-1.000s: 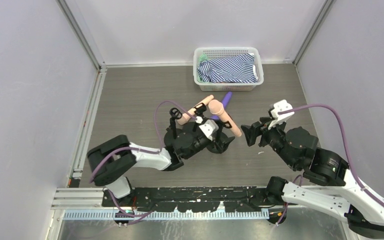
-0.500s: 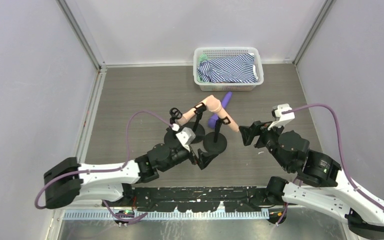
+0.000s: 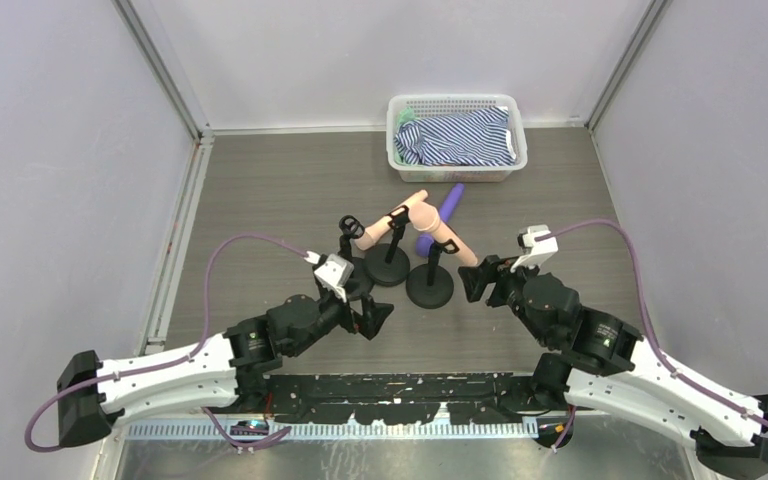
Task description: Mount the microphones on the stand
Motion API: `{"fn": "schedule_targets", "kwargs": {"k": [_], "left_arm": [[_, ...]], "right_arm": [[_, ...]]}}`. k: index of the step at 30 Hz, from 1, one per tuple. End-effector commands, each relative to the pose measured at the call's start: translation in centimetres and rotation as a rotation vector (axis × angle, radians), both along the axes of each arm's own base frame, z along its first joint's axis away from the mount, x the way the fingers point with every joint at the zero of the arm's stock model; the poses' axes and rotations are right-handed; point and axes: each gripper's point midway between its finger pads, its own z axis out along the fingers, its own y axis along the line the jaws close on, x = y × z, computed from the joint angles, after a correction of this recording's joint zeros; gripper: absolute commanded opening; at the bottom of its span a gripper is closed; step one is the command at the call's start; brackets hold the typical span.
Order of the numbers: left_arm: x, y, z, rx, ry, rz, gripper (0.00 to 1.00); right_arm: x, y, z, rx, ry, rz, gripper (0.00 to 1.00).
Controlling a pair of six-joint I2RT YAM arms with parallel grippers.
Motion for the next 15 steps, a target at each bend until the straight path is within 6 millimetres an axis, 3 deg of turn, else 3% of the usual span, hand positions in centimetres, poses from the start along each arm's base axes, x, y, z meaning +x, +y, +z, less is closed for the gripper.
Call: {"fn": "schedule_targets", "kwargs": {"k": [1, 7, 15], "left_arm": [[0.1, 1.2, -2.8, 0.122, 0.054, 0.040, 1.00], [0.0, 2.0, -5.4, 0.226, 0.111, 0.065, 1.00], [0.0, 3.8, -6.9, 0.346, 0.125, 0.095, 0.99]], "right_arm": [[0.2, 1.2, 1.2, 0.134, -0.028, 0.002, 0.72], [-0.1, 2.7, -1.1, 0.156, 0.007, 0.026, 0.71], [0.7, 5.7, -4.3, 0.147, -0.001, 0.000, 0.69]]}}
